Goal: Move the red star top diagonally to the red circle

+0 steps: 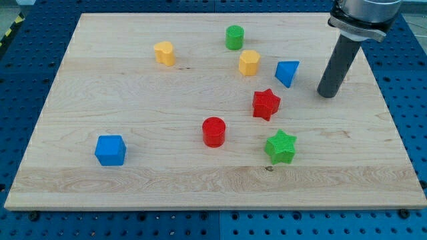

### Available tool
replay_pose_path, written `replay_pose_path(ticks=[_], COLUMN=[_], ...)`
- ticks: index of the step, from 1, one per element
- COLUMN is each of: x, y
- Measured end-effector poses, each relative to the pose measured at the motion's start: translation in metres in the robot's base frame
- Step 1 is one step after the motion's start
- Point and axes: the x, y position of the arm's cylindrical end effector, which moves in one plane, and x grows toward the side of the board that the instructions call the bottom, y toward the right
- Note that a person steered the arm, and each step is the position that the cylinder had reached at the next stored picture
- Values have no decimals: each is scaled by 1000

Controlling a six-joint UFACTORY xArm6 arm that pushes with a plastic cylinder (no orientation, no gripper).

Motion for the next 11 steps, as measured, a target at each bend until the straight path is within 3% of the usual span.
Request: replay_pose_path(ticks=[11], x=[15], y=[-168])
